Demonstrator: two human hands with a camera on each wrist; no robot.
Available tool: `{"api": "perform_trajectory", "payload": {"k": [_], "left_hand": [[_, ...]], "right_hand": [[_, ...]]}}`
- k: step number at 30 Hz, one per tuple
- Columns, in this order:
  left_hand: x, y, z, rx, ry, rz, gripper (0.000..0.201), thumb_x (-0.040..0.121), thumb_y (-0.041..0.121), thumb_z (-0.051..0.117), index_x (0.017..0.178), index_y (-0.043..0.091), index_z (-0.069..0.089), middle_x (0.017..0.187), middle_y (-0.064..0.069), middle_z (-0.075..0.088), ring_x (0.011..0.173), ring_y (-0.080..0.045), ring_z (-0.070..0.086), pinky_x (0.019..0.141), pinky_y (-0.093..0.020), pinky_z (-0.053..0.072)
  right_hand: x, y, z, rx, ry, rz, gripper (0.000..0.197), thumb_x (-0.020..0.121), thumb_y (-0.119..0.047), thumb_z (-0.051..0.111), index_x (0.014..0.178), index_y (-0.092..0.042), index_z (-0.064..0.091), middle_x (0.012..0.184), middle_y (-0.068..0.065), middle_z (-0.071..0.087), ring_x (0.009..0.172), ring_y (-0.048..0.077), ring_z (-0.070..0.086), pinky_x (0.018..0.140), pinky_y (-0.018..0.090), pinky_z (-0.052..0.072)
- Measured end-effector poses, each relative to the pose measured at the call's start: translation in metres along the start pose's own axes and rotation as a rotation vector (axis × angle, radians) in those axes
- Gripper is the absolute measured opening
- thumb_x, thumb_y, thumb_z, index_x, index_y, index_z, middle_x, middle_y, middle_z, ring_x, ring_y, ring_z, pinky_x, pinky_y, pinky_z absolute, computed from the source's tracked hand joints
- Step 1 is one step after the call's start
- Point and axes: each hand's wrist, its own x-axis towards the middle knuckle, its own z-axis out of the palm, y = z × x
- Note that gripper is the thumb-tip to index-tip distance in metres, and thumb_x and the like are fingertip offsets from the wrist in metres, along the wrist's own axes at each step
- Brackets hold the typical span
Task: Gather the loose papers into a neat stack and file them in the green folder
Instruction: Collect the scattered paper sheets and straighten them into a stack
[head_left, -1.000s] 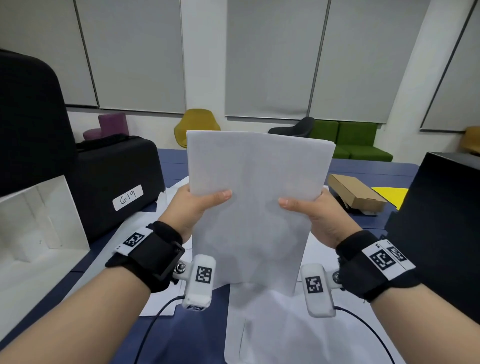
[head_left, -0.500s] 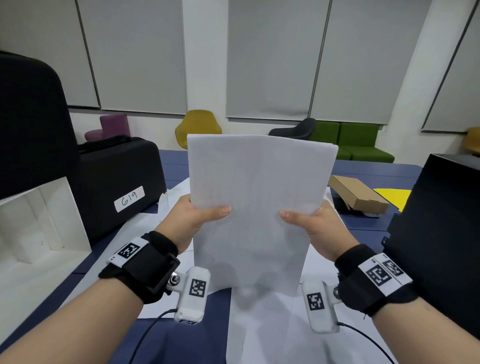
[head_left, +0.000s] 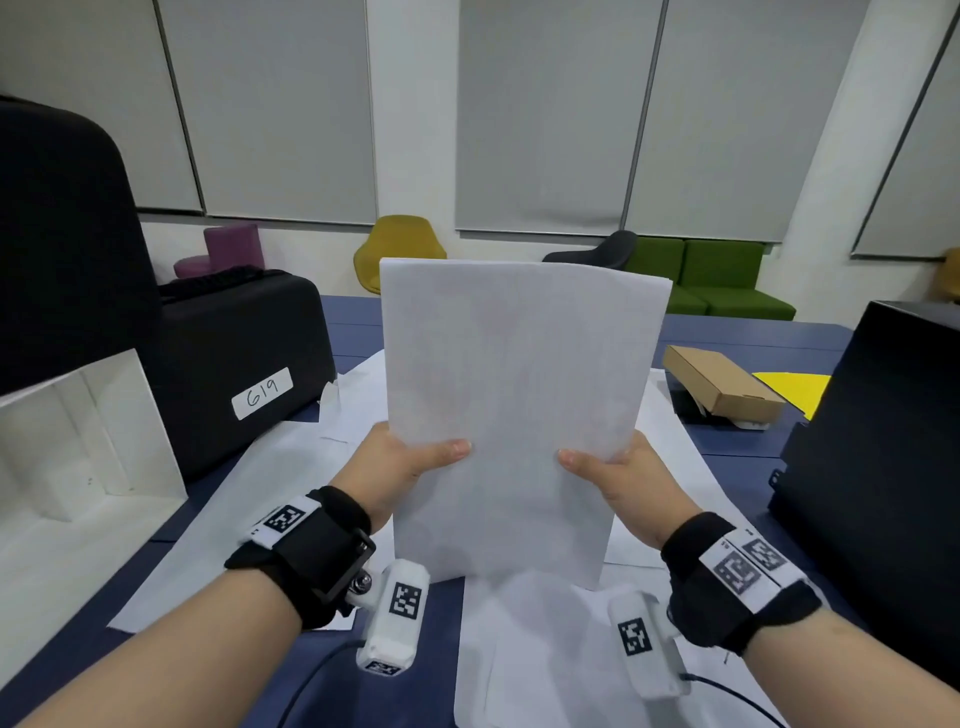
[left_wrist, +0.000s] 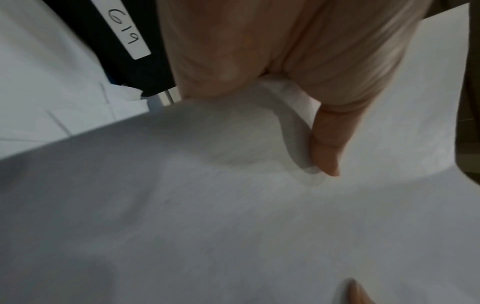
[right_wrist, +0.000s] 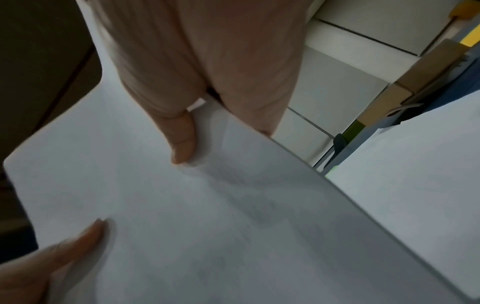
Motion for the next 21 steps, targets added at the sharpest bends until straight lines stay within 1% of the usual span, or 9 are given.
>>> {"api": "perform_trajectory", "payload": {"k": [3,6,7,9,11,12,15,18,21], "left_hand": [[0.002,-0.010,-0.006,0.053,-0.022,-0.078,0.048,0.068,0.012,0.082,0.114,0.009,0.069,0.111,-0.005,0.074,0.104,-0.023,0.070,0.094,-0.039,0.053],[0.005,-0.015,-0.021,0.257,-0.075,-0.182,0.028,0.078,0.006,0.078,0.106,0.009,0.071,0.100,0.001,0.076,0.091,-0.016,0.070,0.077,-0.026,0.054],[0.007,-0.017,-0.029,0.359,-0.049,-0.209,0.022,0.080,0.009,0.077,0.102,0.010,0.071,0.096,0.004,0.074,0.086,-0.012,0.066,0.071,-0.021,0.050],[0.011,-0.022,-0.053,0.522,0.093,-0.231,0.018,0.081,0.013,0.077,0.098,0.010,0.070,0.092,0.002,0.068,0.076,-0.007,0.058,0.061,-0.018,0.041],[0.014,-0.024,-0.084,0.639,0.246,-0.258,0.020,0.083,0.015,0.076,0.099,0.008,0.068,0.092,-0.001,0.064,0.071,-0.009,0.053,0.057,-0.019,0.038],[0.016,-0.026,-0.101,0.716,0.300,-0.287,0.021,0.083,0.017,0.076,0.099,0.007,0.067,0.093,-0.004,0.063,0.073,-0.013,0.054,0.059,-0.021,0.039],[0.019,-0.031,-0.145,0.975,0.338,-0.411,0.028,0.083,0.025,0.075,0.100,0.005,0.066,0.105,-0.011,0.064,0.098,-0.027,0.061,0.080,-0.029,0.043],[0.016,-0.038,-0.170,1.196,0.284,-0.607,0.045,0.086,0.040,0.069,0.114,0.005,0.064,0.118,-0.010,0.063,0.112,-0.026,0.060,0.086,-0.025,0.043],[0.015,-0.051,-0.190,1.271,0.357,-0.719,0.073,0.075,0.056,0.069,0.129,0.009,0.052,0.127,-0.012,0.057,0.114,-0.027,0.057,0.093,-0.028,0.046]], "right_hand": [[0.001,0.006,0.001,-0.032,0.040,0.014,0.021,0.091,-0.005,0.062,0.112,-0.007,0.067,0.105,0.005,0.074,0.096,0.018,0.071,0.078,0.024,0.057],[0.003,0.005,-0.003,-0.059,0.105,0.002,0.021,0.091,-0.005,0.061,0.111,-0.005,0.067,0.104,0.007,0.074,0.090,0.016,0.072,0.075,0.025,0.058],[0.004,0.005,-0.007,-0.071,0.139,-0.008,0.018,0.092,-0.005,0.061,0.108,-0.007,0.068,0.102,0.008,0.073,0.090,0.019,0.071,0.077,0.029,0.059],[0.006,0.004,-0.019,-0.091,0.209,-0.033,0.013,0.091,-0.006,0.061,0.100,-0.013,0.069,0.099,0.010,0.073,0.090,0.025,0.070,0.082,0.039,0.057],[0.007,0.003,-0.034,-0.093,0.264,-0.069,0.014,0.091,-0.005,0.061,0.096,-0.016,0.068,0.092,0.001,0.075,0.085,0.019,0.071,0.080,0.038,0.056],[0.008,0.003,-0.042,-0.089,0.281,-0.093,0.015,0.091,-0.003,0.061,0.098,-0.015,0.068,0.087,-0.006,0.076,0.081,0.012,0.071,0.077,0.032,0.056],[0.013,0.003,-0.058,-0.098,0.318,-0.156,0.020,0.090,0.000,0.061,0.105,-0.012,0.067,0.083,-0.019,0.074,0.079,-0.002,0.069,0.070,0.015,0.054],[0.018,0.002,-0.067,-0.106,0.347,-0.181,0.019,0.089,-0.002,0.063,0.095,-0.019,0.069,0.083,-0.019,0.074,0.080,0.001,0.069,0.074,0.018,0.055],[0.022,-0.002,-0.068,-0.113,0.335,-0.198,0.021,0.090,-0.001,0.062,0.092,-0.021,0.068,0.082,-0.019,0.074,0.077,0.000,0.069,0.071,0.016,0.056]]}}
